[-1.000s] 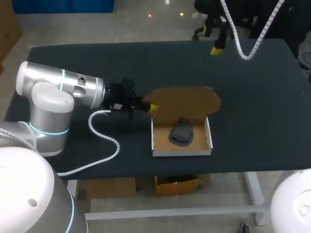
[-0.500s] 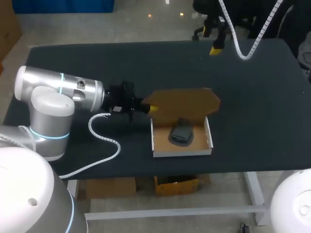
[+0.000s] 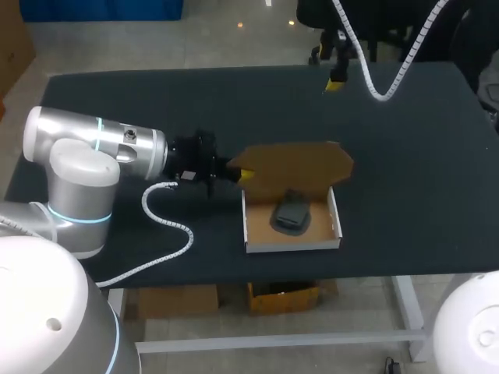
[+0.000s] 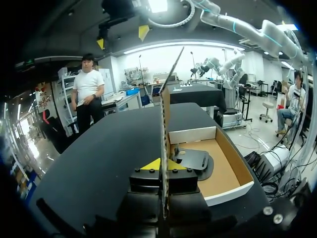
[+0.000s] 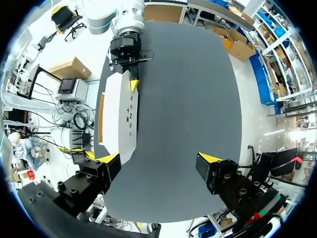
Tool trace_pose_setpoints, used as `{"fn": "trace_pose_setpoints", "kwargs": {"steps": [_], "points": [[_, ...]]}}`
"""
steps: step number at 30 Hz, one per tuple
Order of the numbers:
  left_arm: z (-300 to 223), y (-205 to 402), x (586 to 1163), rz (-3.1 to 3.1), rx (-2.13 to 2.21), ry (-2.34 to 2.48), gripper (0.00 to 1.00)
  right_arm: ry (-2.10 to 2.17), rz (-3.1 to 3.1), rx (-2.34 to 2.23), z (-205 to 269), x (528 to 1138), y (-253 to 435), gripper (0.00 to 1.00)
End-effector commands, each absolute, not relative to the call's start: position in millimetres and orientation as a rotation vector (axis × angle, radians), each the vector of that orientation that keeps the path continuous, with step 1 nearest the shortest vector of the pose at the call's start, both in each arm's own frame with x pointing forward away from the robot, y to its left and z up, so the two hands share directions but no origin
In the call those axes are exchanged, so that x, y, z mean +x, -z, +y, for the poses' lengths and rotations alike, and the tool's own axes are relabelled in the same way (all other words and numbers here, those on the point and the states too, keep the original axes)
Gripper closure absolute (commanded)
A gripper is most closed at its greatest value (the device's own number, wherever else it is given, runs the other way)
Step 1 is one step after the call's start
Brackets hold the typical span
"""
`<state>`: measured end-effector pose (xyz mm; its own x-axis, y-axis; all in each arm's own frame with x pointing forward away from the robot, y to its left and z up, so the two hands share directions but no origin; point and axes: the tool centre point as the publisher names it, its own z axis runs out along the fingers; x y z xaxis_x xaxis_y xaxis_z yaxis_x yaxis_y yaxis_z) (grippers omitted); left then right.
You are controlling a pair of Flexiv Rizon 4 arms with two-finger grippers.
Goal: Assemble the packaging by folding the flat box into shape, placing the metal phone stand inside, and closing the box properly
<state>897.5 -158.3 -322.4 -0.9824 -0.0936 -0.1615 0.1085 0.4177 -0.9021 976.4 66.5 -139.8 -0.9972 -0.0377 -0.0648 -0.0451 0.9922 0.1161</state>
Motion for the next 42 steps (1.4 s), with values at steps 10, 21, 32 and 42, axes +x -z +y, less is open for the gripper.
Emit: {"fn": "trace_pose_setpoints", "kwargs": {"steps": [10, 21, 32, 42], "points": [[-159, 324, 897, 2.479, 0.014, 1.604, 1.00, -0.179, 3.067, -0.096, 94, 982, 164, 0.00], [-159, 324, 897, 2.479, 0.014, 1.604, 1.00, -0.142, 3.067, -0.080, 107, 985, 174, 0.00], [-159, 324, 897, 2.479, 0.014, 1.604, 1.00, -0.121, 3.088, -0.108, 121, 982, 191, 0.44], [-159, 324, 897, 2.479, 0.014, 1.604, 1.00, -0.077, 3.090, -0.124, 128, 968, 204, 0.53]]}}
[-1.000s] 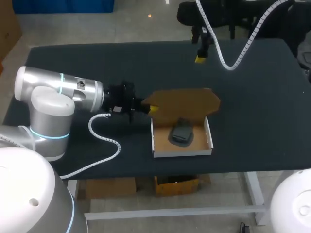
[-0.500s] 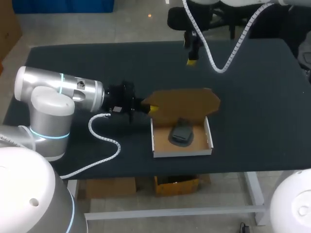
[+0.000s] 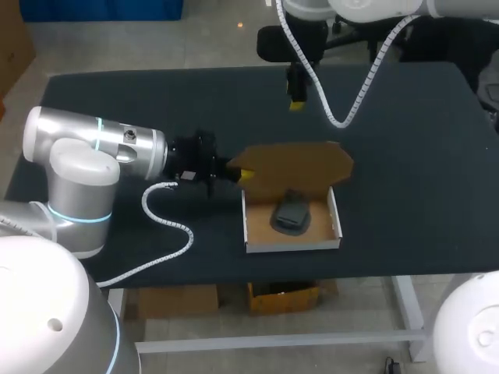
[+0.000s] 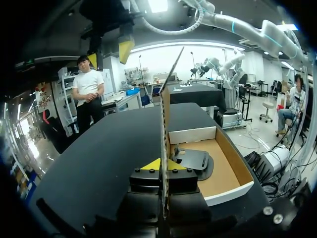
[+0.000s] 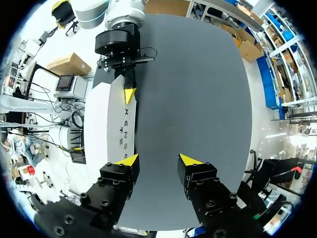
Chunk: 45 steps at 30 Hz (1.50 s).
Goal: Assemble the packaging by folding the flat box into shape, placing the metal phone stand inside, and closing the box properly
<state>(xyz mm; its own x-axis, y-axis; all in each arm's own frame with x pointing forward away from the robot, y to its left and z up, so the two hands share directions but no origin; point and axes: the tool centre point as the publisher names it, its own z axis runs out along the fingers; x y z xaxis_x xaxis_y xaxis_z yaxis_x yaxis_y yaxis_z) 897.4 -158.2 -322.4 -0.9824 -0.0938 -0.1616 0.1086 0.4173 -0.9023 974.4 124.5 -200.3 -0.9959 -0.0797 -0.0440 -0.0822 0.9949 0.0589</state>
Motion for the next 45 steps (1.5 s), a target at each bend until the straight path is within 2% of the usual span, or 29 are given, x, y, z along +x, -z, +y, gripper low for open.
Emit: {"fn": "trace_pose_setpoints", "kwargs": {"steps": [1, 25, 45], "points": [[-159, 324, 897, 2.479, 0.014, 1.604, 1.00, -0.076, 3.090, -0.126, 128, 966, 206, 0.53], [-159, 324, 897, 2.479, 0.014, 1.604, 1.00, -0.066, 3.098, -0.153, 130, 931, 230, 0.54], [-159, 324, 897, 2.479, 0.014, 1.604, 1.00, -0.043, 3.085, -0.167, 134, 912, 232, 0.51]]}}
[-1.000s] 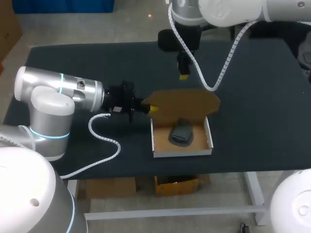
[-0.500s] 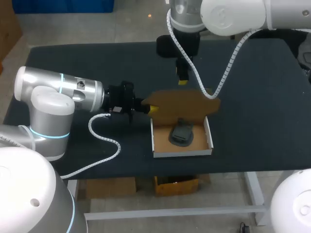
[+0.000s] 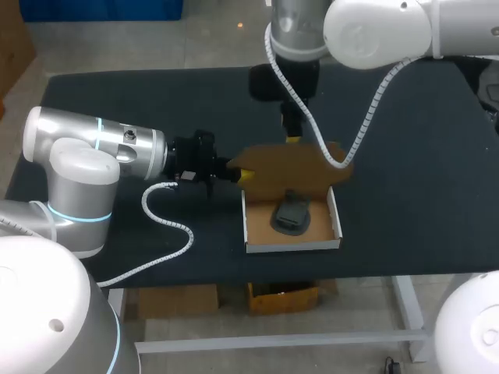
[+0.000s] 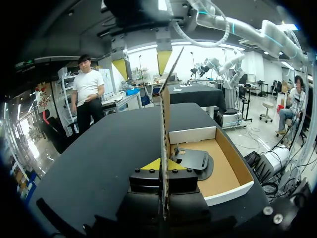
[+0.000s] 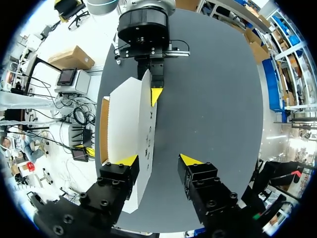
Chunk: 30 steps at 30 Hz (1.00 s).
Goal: Assemble the packaging by folding the flat box into shape, placing the metal phone stand inside, and closing the box properly
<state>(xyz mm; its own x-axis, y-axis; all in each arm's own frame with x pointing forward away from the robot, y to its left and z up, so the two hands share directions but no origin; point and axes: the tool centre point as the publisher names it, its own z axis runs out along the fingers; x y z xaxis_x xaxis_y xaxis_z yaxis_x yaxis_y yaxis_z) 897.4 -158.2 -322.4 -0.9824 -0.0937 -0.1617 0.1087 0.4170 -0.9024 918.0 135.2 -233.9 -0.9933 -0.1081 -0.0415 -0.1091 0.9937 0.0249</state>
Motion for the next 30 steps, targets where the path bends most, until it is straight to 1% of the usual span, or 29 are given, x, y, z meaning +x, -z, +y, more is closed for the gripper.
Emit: {"fn": "trace_pose_setpoints", "kwargs": {"steps": [1, 12, 16, 30], "points": [[-159, 324, 897, 2.479, 0.014, 1.604, 1.00, -0.044, 3.085, -0.167, 134, 911, 232, 0.51], [-159, 324, 897, 2.479, 0.014, 1.604, 1.00, -0.050, 3.085, -0.159, 131, 904, 234, 0.50], [-159, 324, 897, 2.479, 0.014, 1.604, 1.00, -0.052, 3.087, -0.151, 129, 902, 235, 0.40], [-159, 324, 897, 2.479, 0.014, 1.604, 1.00, -0.033, 3.086, -0.149, 130, 897, 239, 0.32]]}}
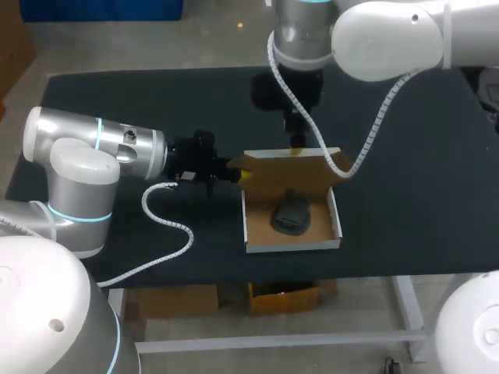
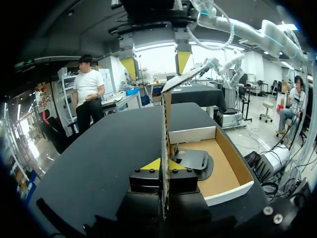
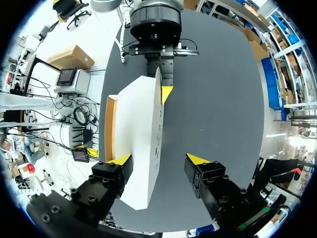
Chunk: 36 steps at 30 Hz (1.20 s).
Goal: Assemble the packaging by folding the flat box into shape, placing the metal phone stand inside, and closing the box properly
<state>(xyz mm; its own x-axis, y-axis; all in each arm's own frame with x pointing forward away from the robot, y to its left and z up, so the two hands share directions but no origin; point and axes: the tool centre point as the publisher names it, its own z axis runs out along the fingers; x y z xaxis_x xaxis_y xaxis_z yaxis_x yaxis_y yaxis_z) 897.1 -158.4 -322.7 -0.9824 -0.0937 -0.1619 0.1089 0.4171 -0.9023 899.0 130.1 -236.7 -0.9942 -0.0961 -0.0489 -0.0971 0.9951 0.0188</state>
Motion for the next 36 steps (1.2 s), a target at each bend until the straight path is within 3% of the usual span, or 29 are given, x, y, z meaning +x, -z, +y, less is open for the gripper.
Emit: {"fn": "trace_pose_setpoints", "kwargs": {"steps": [1, 24, 36], "points": [[-159, 324, 897, 2.479, 0.014, 1.604, 1.00, -0.033, 3.086, -0.150, 130, 897, 240, 0.32], [-159, 324, 897, 2.479, 0.014, 1.604, 1.00, -0.034, 3.113, -0.153, 132, 899, 250, 0.29], [-159, 324, 897, 2.479, 0.014, 1.604, 1.00, -0.038, 3.147, -0.159, 134, 902, 261, 0.34]]}}
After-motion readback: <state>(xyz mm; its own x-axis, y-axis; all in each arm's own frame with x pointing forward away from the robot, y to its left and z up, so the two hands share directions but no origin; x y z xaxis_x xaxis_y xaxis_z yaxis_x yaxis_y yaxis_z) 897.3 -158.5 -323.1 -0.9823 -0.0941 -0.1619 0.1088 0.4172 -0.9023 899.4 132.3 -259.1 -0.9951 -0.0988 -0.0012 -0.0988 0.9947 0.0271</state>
